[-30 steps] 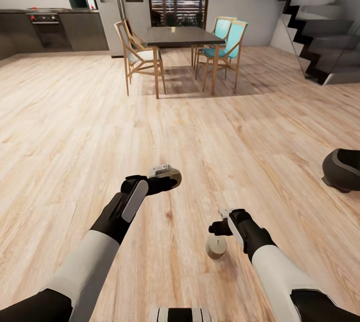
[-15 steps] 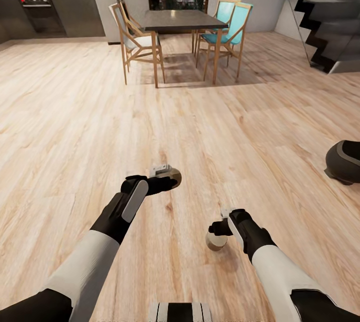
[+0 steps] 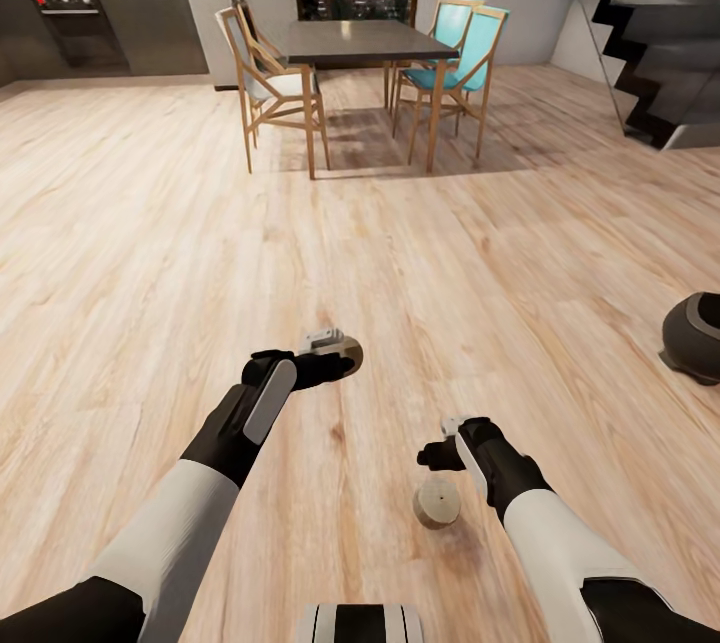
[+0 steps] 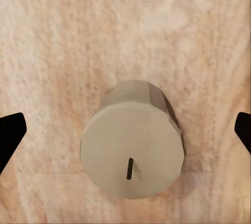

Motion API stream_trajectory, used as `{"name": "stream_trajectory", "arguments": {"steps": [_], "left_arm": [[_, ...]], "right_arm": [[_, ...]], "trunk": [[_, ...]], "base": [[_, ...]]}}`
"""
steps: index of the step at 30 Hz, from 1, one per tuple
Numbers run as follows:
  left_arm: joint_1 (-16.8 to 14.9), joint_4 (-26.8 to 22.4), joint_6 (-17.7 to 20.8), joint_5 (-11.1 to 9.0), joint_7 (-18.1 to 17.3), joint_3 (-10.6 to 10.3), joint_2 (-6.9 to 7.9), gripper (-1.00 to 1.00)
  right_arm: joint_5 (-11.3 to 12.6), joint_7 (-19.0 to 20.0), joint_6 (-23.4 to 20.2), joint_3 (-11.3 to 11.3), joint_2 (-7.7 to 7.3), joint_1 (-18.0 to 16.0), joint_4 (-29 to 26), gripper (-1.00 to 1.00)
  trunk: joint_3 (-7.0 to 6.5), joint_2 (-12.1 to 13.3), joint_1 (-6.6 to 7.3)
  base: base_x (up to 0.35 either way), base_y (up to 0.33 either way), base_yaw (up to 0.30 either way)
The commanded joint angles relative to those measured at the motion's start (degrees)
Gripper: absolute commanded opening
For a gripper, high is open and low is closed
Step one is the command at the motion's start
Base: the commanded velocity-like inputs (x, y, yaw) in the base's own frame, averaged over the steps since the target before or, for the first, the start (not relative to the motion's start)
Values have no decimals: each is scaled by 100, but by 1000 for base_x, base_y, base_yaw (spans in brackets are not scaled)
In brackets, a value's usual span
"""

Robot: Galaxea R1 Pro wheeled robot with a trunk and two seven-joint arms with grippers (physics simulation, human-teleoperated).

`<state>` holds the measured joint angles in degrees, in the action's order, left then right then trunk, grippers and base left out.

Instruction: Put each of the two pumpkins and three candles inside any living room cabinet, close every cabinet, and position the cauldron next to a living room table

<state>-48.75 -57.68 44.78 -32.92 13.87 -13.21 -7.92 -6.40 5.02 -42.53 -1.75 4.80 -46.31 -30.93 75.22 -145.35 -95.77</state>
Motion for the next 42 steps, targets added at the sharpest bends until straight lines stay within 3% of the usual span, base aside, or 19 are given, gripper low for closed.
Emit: {"name": "stream_trajectory", "arguments": {"steps": [1,11,42], "left_arm": [[-3,-6,13,-65,54,-7,1,-100],[-3,-20,13,-65,48,-7,1,-100],[-3,-24,13,-65,45,-7,1,-100]], "right_arm": [[-63,51,-27,-19,3,-1,-9,100],[-63,51,-19,-19,6,-1,-9,100],[-63,51,-14,-19,5,-1,-9,100]], "trunk": [[4,-2,0],[4,-2,0],[691,-43,-80]], "base": [[87,0,0],[16,0,0],[0,0,0]]}}
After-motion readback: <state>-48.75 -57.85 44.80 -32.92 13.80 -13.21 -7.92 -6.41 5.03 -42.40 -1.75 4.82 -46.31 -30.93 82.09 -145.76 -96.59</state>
